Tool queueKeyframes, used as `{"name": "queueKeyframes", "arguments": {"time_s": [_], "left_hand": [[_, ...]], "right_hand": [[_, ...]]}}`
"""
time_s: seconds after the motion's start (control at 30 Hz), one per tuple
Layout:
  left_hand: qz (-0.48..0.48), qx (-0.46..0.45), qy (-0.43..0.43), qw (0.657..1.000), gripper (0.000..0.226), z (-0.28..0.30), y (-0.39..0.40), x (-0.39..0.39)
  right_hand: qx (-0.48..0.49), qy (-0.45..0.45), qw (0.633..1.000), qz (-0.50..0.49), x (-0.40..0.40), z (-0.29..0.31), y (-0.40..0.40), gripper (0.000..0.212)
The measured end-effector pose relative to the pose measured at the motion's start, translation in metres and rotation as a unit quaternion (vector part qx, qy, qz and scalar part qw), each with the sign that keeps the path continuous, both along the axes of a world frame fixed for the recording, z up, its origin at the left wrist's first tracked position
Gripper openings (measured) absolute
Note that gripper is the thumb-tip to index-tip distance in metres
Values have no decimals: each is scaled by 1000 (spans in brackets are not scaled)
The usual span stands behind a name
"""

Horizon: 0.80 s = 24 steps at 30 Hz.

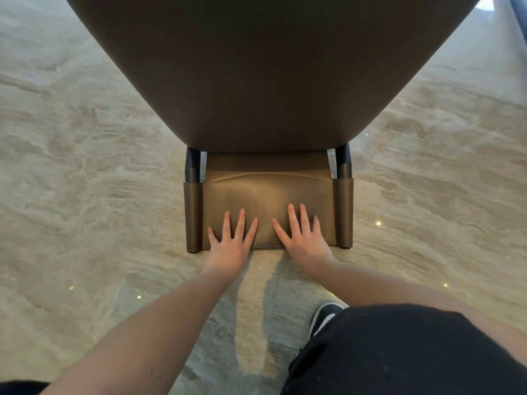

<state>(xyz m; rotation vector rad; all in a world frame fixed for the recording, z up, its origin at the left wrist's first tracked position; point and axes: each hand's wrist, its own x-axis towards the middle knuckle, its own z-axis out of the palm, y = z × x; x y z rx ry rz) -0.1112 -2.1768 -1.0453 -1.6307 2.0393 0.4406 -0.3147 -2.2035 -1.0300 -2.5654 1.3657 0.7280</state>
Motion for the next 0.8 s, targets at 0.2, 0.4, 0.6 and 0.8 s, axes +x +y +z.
{"name": "queueKeyframes", "arguments": {"time_s": [0.2,0.4,0.6,0.8], "left_hand": [[-44,41,-19,998,99,14,-10,6],[-55,68,-26,996,100,38,-21,10],[-26,95,-11,995,88,106,-27,11],[6,115,10,993,86,253,-59,8]], "right_hand": [[9,-13,1000,-18,3,2,3,90],[21,-23,999,-27,3,18,-1,85],[46,2,998,-32,8,85,-7,88],[108,10,993,-50,6,230,-45,90]]}}
